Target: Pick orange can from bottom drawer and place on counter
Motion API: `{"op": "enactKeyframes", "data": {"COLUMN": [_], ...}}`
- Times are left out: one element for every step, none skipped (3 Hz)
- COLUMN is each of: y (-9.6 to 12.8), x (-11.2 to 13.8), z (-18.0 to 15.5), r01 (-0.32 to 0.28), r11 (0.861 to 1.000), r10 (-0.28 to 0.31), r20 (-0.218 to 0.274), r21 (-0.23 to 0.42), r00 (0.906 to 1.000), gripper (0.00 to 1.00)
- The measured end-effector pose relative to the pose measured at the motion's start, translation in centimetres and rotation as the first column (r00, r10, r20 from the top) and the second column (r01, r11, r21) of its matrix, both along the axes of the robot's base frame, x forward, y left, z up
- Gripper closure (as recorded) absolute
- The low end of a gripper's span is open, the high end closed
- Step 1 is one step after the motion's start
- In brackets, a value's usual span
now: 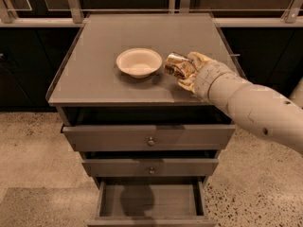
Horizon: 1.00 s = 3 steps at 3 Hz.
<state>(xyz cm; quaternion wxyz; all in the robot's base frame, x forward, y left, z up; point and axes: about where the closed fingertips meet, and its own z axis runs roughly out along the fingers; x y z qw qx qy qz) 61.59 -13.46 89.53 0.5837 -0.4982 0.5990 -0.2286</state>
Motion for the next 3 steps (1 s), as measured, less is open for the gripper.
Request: {"op": "enactKeyframes", "data": {"y": [0.00,0.00,0.00], "x": [0.00,0.00,0.00], "z": [0.00,0.00,0.01], "r01": [0.000,0.000,0.000], "r11": [1.000,1.000,1.000], "r10": [0.000,0.000,0.000], "r20": [0.000,0.000,0.000], "r21": [0.000,0.000,0.000], "r00": [1.0000,1.0000,1.0000], "gripper": [0.13,0.00,0.00]}}
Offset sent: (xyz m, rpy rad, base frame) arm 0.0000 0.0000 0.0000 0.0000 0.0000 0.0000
